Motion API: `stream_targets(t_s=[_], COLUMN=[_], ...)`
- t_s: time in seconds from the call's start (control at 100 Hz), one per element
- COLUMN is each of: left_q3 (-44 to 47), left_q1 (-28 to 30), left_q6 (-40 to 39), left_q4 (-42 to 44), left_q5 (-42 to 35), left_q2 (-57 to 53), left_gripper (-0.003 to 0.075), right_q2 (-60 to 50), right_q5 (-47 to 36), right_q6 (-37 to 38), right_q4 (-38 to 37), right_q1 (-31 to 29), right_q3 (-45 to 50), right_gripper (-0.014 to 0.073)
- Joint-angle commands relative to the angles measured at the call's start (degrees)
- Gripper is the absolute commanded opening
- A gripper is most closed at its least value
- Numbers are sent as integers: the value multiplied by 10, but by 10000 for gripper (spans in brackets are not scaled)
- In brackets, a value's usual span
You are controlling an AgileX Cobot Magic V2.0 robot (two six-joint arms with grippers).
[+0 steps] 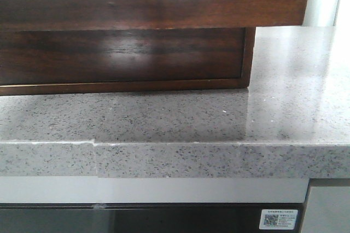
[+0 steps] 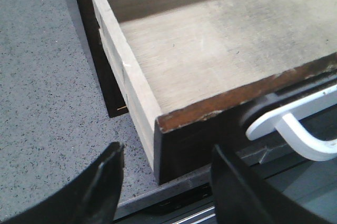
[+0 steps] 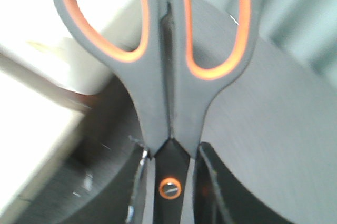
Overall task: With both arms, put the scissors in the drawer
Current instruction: 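Lift the scissors with the right gripper and carry them over the drawer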
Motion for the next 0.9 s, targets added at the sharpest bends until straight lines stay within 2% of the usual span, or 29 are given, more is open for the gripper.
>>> stream_targets(t_s=[0.0, 0.12, 0.34, 0.47, 0.63, 0.89], left_q3=[-18, -18, -18, -18, -18, -18], left_q1=[-4, -4, -4, -4, -4, -4], left_q6=[-2, -2, -2, -2, -2, -2], left_q4=[-9, -9, -9, -9, -9, -9], left_q5=[-42, -43, -43, -43, -43, -43], left_q2=[3, 3, 3, 3, 3, 3], left_gripper=[356, 356, 356, 356, 356, 356], right_q2=[-11, 3, 59, 104, 158, 202], right_q5=[-59, -81, -101, -110, -109, -86], right_q6=[-50, -109, -209, -227, -227, -227], right_q4=[9, 9, 7, -44, -106, -118], right_q1=[54, 135, 239, 293, 328, 335], right_q3=[-20, -20, -20, -20, -20, -21], right_gripper=[37, 37, 37, 37, 37, 37])
